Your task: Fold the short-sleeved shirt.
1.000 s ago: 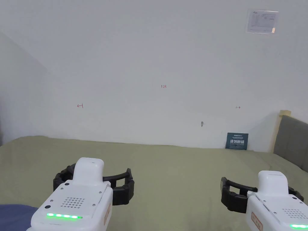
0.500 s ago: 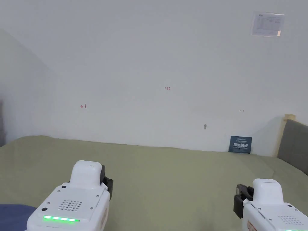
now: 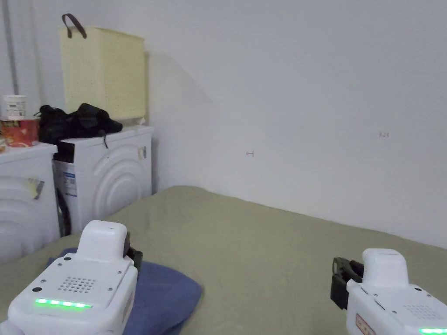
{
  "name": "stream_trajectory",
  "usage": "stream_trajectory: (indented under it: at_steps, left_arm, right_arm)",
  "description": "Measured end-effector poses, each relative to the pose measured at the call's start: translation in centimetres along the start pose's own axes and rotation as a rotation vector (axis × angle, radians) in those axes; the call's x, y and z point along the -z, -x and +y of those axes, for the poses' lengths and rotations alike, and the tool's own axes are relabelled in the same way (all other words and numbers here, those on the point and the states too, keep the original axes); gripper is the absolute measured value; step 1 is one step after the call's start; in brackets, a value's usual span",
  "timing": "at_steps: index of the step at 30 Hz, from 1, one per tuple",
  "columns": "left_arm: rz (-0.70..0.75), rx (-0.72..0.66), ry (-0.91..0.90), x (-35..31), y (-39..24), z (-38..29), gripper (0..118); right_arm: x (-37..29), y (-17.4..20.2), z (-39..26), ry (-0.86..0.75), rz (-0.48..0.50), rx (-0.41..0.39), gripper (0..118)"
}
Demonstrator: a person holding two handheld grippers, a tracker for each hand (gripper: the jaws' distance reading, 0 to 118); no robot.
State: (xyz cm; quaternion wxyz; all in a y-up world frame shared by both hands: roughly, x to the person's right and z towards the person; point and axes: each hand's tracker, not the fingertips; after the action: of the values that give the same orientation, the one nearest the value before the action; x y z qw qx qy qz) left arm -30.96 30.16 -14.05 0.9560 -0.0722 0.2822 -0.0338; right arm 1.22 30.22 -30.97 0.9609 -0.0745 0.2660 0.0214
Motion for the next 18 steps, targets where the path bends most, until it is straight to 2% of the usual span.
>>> stream_trajectory:
  at_steps: [4, 9, 13, 16, 18]
  left_arm:
    - [0.057, -0.001, 0.05, -1.1, 3.8, -1.9, 0]
    - [0.048, -0.011, 0.113, 0.3, 5.6, -2.7, 0]
    - [-0.059, -0.041, 0.208, 5.5, 5.7, -0.8, 0]
    - [-0.146, 0.072, 0.344, 12.5, 4.8, 1.1, 0]
    - [-0.193, 0.084, 0.479, 17.9, 4.0, 1.7, 0]
  right_arm:
    - [2.0, 3.6, -1.5, 0.032, 0.088, -0.021, 0]
    - [3.6, 5.2, -2.5, 0.061, 0.124, -0.031, 0]
    - [4.9, 4.6, -3.0, 0.083, 0.117, -0.052, 0]
    - [6.5, 3.6, -3.5, 0.108, 0.1, -0.069, 0]
    - [7.8, 2.9, -4.0, 0.132, 0.087, -0.066, 0]
